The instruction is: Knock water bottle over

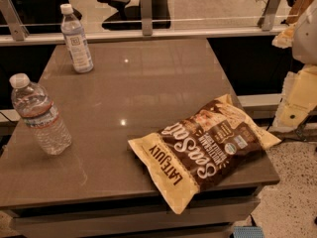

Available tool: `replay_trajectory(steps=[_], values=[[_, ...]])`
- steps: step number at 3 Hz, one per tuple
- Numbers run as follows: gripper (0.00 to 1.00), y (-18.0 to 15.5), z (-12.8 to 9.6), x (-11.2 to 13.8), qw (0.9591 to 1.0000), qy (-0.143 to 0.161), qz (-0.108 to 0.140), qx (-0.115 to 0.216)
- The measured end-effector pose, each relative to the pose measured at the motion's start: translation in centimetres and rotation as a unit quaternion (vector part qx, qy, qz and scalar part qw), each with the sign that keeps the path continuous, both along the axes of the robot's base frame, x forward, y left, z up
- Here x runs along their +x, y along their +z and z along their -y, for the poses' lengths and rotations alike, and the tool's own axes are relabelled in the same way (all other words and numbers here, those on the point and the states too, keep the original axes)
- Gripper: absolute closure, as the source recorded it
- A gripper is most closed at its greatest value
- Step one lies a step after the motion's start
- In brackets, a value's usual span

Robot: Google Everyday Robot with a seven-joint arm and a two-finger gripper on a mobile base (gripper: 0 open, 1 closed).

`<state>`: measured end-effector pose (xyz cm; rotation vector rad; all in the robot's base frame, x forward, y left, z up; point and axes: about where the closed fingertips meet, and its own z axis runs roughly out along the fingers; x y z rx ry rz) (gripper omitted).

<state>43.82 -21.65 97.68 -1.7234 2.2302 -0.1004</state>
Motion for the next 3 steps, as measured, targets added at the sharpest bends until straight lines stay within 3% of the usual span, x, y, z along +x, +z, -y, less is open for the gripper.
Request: replay_trajectory(steps=[1,2,3], values=[[0.0,0.0,0.0,0.0,1.0,0.0,0.0,0.0],[0.0,0.5,0.11,0.86,0.9997,0.006,0.007,0.022],[0.0,0.1,-0.67,0.89,0.996,0.0,0.009,0.089]])
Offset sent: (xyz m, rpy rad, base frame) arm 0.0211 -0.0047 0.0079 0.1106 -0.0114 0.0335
